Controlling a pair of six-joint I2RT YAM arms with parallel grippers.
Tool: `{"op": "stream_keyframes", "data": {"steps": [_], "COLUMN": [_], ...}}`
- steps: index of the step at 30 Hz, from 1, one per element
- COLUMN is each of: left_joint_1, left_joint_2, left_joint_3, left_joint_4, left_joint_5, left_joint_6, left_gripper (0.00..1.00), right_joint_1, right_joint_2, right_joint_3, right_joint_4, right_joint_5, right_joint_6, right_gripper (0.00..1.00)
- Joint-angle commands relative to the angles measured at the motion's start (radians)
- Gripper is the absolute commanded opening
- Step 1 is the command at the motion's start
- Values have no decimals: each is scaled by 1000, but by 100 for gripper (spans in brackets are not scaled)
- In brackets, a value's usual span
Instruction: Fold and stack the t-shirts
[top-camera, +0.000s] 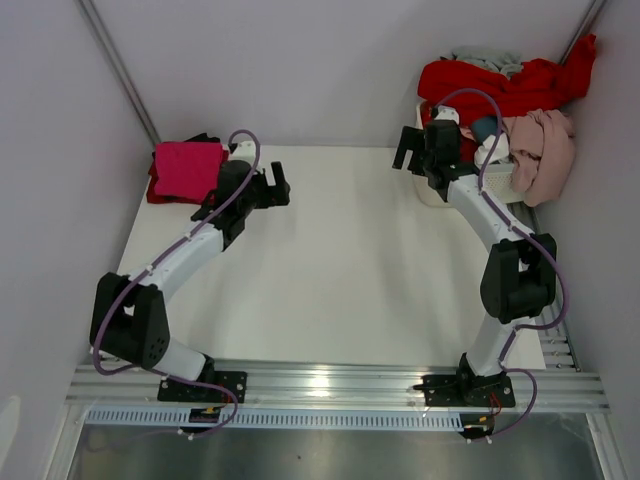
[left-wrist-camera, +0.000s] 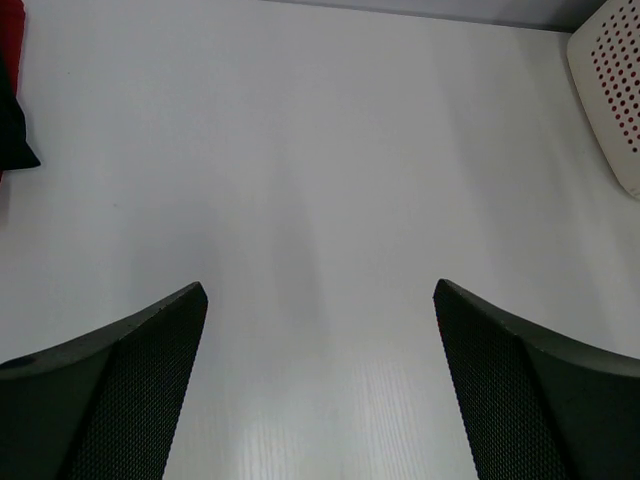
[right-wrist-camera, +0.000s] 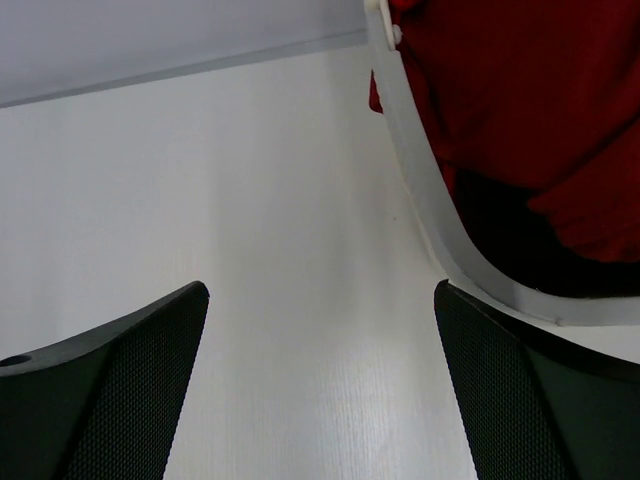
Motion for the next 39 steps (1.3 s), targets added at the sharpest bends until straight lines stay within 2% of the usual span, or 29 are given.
{"op": "stream_keyframes", "data": {"steps": [1,5,11,14,19,20,22,27,32,35,37,39], "left_joint_1": [5,5,3,-2,-2,-2,-2,-2,-2,-20,-32,-34], "left_joint_2": [21,38,26,12,3,1,1,-4,-31,-62,-79,-85], "left_joint_3": [12,48,58,59,102,126,145,142,98,58,29,22], "left_joint_4": [40,19,21,21,-24,-25,-27,-18,-31,-33,-30,-35], "left_joint_5": [10,21,27,12,-48,-60,-77,-128,-135,-132,-151,-163], "left_joint_6": [-10,-13,-18,5,53,59,73,71,16,-3,7,8], "left_gripper": [99,99,99,99,99,99,99,99,99,99,99,99], "right_joint_1": [3,18,15,29,37,28,-20,-126,-190,-204,-206,-206], "right_joint_2": [-8,7,111,133,199,219,260,355,441,490,503,521], "right_joint_3": [-12,34,288,378,453,512,565,724,770,789,789,790], "right_joint_4": [99,99,-28,-44,57,64,47,-70,-73,-67,-67,-70], "right_joint_5": [-70,-16,62,117,379,410,441,377,326,309,303,298], "right_joint_6": [-13,-49,-119,-214,-475,-527,-509,-284,-159,-162,-147,-138], "right_gripper": [99,99,99,99,99,99,99,99,99,99,96,83]}}
